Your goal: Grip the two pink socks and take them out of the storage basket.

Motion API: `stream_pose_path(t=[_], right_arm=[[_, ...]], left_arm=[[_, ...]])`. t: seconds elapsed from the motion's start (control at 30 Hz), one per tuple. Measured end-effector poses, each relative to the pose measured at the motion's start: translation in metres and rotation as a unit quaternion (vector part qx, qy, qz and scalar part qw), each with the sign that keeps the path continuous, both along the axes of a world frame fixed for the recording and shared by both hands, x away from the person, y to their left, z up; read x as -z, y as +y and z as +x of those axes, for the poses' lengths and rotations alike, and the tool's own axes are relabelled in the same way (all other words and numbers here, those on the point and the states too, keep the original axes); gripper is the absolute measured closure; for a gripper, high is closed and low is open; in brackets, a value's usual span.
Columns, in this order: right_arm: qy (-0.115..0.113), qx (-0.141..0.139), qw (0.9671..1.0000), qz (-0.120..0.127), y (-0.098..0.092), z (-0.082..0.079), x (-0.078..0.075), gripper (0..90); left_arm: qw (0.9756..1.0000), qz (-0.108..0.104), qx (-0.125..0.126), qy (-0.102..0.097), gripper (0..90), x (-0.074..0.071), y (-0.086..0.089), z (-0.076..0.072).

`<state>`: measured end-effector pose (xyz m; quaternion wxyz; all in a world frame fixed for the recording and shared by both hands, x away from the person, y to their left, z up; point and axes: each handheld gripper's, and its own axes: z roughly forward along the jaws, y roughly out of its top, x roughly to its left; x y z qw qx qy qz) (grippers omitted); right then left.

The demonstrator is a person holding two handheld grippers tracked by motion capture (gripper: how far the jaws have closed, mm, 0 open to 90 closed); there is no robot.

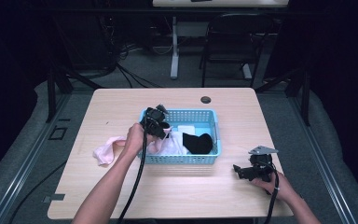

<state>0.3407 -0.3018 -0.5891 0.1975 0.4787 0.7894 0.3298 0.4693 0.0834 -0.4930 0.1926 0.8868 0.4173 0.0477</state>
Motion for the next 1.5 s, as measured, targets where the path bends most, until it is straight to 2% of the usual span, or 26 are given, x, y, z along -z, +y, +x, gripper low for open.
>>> stream_pose_path(t=[0.33, 0.63, 1.03, 1.27, 1.5], right_arm=[[0.0, -0.001, 1.0, 0.0, 0.0, 0.0, 0.0, 0.1], [0.0, 0.0, 1.0, 0.0, 0.0, 0.0, 0.0, 0.1], [0.0, 0.0, 1.0, 0.0, 0.0, 0.0, 0.0, 0.1], [0.002, 0.001, 1.0, -0.001, 0.0, 0.0, 0.0, 0.1], [-0.002, 0.004, 1.0, 0.001, 0.001, 0.0, 0.0, 0.0]], left_arm=[[0.9995, -0.014, 0.005, -0.028, 81.3, -0.035, 0.008, -0.004], [0.9991, -0.022, 0.011, -0.036, 81.2, -0.057, 0.013, -0.007], [0.9981, -0.029, 0.026, -0.048, 81.1, -0.094, 0.021, -0.014], [0.9973, -0.043, 0.022, -0.056, 81.0, -0.112, 0.034, -0.018], [0.9973, -0.038, 0.015, -0.061, 81.0, -0.125, 0.052, -0.023]])
